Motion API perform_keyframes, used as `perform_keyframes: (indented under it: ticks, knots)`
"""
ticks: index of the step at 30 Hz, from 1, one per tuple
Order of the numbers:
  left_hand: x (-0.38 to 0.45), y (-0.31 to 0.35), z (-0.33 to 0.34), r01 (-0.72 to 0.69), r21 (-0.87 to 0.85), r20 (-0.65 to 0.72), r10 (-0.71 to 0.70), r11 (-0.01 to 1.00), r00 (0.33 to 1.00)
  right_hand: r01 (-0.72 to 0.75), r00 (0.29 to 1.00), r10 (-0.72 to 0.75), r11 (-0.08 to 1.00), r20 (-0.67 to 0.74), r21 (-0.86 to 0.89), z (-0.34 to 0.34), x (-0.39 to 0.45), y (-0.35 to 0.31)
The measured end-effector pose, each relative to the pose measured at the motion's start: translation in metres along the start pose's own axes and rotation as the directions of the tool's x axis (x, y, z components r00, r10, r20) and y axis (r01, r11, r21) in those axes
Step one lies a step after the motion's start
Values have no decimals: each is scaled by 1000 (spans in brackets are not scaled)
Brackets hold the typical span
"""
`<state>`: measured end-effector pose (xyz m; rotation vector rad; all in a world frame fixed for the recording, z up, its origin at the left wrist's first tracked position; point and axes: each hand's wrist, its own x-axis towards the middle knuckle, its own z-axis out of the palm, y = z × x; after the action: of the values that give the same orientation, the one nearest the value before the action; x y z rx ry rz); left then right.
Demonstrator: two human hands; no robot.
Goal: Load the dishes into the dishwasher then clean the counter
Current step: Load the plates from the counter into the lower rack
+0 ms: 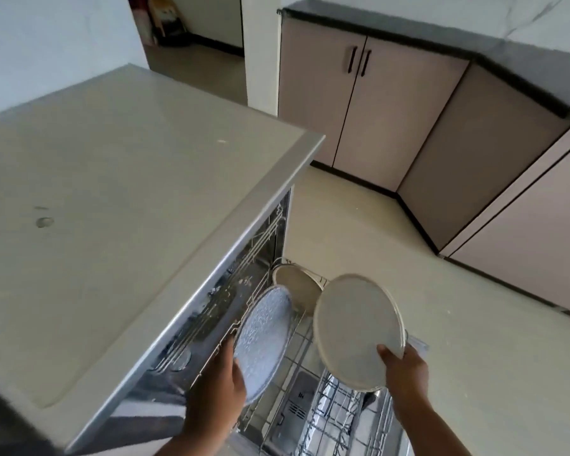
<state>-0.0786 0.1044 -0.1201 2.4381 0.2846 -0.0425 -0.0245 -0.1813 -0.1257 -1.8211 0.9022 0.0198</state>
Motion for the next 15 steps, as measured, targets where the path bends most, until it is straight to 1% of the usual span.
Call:
perform_keyframes:
  ticks: [2,4,7,12,15]
  knots:
    - [9,-24,24,107,76,-5,-107,991,994,63,997,-59,995,49,-73,27,26,9]
    - [21,-45,48,157,107,-27,-155,982,988,117,988,-103,985,113,-128,56,52,16]
    - [42,-67,83,278,34,-62,-275,960,959,205,967,-173,963,185,-175,98,87,23]
    - [54,-107,133,285,-37,-154,-287,958,945,342,923,-278,910,264,-236,162,128,31]
    - [54,-134,155,275,-59,-181,-281,960,942,451,877,-346,830,333,-327,194,145,45]
